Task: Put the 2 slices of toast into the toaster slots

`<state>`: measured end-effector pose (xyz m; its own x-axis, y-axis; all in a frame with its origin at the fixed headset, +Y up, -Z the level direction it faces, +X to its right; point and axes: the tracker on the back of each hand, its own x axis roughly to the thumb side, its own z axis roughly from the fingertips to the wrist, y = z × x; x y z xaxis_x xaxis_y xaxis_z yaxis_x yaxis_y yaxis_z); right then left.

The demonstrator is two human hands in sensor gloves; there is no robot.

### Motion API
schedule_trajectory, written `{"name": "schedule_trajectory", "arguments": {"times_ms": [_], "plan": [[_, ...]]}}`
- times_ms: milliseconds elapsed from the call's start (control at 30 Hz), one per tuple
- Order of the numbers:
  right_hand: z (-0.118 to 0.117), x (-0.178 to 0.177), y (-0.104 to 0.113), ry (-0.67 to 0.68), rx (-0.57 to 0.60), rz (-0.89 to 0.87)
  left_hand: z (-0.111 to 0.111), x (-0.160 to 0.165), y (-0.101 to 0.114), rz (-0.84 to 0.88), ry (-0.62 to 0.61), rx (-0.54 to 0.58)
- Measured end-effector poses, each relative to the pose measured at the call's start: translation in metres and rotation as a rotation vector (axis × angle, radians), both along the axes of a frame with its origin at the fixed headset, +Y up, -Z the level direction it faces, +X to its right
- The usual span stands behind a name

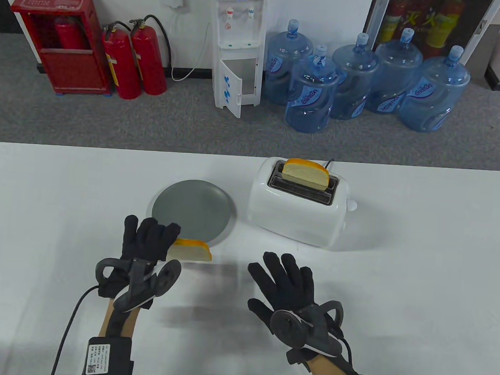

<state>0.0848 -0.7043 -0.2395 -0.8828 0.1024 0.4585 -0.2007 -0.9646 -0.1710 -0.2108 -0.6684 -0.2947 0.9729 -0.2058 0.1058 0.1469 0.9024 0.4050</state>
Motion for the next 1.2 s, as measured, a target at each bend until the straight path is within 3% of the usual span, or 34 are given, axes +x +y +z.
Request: {"name": "schedule_trajectory", "arguments": {"times_ms": [367,1200], "plan": [[0.004,0.004,0.003,0.039,0.037,-0.079,0.035,0.002,-0.004,0.098,-0.063,0.018],[0.035,-0.022,0.011,0.237,0.221,-0.212,0.064,0.052,-0.010,0.095,-0.374,0.032]]}}
